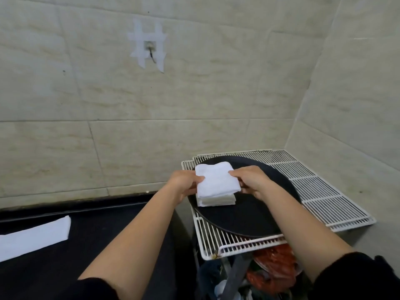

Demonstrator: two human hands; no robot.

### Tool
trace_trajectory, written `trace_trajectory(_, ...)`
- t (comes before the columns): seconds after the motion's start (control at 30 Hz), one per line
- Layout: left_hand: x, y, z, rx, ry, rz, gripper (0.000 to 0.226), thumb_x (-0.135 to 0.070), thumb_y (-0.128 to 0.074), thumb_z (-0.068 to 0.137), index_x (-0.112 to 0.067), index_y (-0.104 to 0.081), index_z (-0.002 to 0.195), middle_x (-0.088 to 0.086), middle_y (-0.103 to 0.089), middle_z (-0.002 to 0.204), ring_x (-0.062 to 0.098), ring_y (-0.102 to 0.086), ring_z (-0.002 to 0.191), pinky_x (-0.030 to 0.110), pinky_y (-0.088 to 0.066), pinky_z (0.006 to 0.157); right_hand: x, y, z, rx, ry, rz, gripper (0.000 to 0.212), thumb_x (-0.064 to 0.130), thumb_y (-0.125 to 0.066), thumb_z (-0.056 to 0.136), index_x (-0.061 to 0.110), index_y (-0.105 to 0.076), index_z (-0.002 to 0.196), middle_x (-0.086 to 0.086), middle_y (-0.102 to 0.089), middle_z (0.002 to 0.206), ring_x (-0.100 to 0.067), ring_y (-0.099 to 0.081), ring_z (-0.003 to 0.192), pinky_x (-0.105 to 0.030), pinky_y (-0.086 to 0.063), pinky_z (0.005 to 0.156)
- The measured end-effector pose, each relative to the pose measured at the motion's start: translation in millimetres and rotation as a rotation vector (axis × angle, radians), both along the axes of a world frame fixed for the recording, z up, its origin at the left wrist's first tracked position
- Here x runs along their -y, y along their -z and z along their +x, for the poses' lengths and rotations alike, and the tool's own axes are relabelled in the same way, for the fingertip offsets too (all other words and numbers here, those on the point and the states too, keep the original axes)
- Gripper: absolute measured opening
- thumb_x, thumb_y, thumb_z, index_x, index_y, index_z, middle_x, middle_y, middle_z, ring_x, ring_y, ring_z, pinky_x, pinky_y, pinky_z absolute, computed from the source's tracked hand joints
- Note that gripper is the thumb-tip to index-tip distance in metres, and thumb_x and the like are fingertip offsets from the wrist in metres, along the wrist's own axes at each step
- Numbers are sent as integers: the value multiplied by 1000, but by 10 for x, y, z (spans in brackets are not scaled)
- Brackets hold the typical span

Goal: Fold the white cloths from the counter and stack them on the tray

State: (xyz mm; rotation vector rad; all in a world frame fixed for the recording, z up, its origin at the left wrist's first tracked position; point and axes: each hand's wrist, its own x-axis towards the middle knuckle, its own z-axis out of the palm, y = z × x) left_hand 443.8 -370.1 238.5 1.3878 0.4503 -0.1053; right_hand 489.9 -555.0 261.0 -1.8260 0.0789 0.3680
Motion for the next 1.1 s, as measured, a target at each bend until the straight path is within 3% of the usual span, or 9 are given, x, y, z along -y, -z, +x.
trace_trajectory(0.23,71,140,167,-43,-78,112,29,2,-66,86,-4,-63,114,16,-69,108,28,-65,88,32,-53,56,-17,236,244,12,-4,-69,9,8,-61,89,2,-67,88,-21,-70,100,-23,-63,80,-32,-52,65)
trace_trajectory(0.3,61,159,190,-47,-88,127,29,2,-66,86,-5,-63,114,15,-69,103,28,-65,85,32,-53,55,-36,302,296,34,12,-102,17,8,-63,87,-8,-67,92,-27,-67,92,-25,-58,74,-34,-47,63)
trace_trajectory(0.4,66,203,251,-42,-86,176,33,4,-68,84,-3,-61,115,16,-68,101,29,-66,84,33,-54,53,-41,379,366,55,16,-129,10,8,-64,86,0,-69,86,-13,-63,76,-20,-54,62,-29,-43,56)
trace_trajectory(0.57,43,291,292,-45,-120,331,44,1,-74,79,-4,-58,120,20,-64,114,40,-64,101,51,-59,75,-77,506,388,82,10,-183,10,12,-65,88,7,-68,79,-6,-60,69,-16,-49,58,-26,-38,52)
trace_trajectory(0.63,45,309,283,-23,-79,453,54,-5,-75,78,-8,-54,127,18,-64,116,38,-64,101,51,-58,79,-84,514,362,113,-7,-232,12,12,-64,87,7,-68,77,-9,-62,70,-18,-52,60,-28,-42,58)
trace_trajectory(0.77,93,297,192,119,36,846,64,-10,-60,86,-27,-39,144,15,-68,110,29,-64,97,32,-52,80,-100,491,282,290,-26,-442,24,14,-60,87,-6,-65,98,-22,-66,98,-34,-63,93,-42,-51,80)
trace_trajectory(0.9,123,353,187,175,152,1099,57,-15,-48,93,-35,-37,146,18,-61,118,24,-60,83,29,-45,69,-138,451,187,640,-95,-658,12,19,-55,92,15,-54,103,-5,-56,104,-24,-58,85,-37,-48,71)
trace_trajectory(1.0,152,366,169,124,223,1232,44,-25,-42,98,-29,-43,142,14,-46,128,31,-57,104,36,-48,84,-142,473,207,698,-300,-834,37,24,-43,100,23,-45,137,-5,-50,123,-26,-57,103,-37,-47,80)
trace_trajectory(1.1,152,393,116,87,291,1471,46,-33,-36,101,-19,-36,144,14,-34,138,30,-35,126,42,-43,97,-145,505,231,633,-427,-1014,47,31,-31,104,24,-27,150,-8,-44,130,-27,-55,108,-36,-46,81)
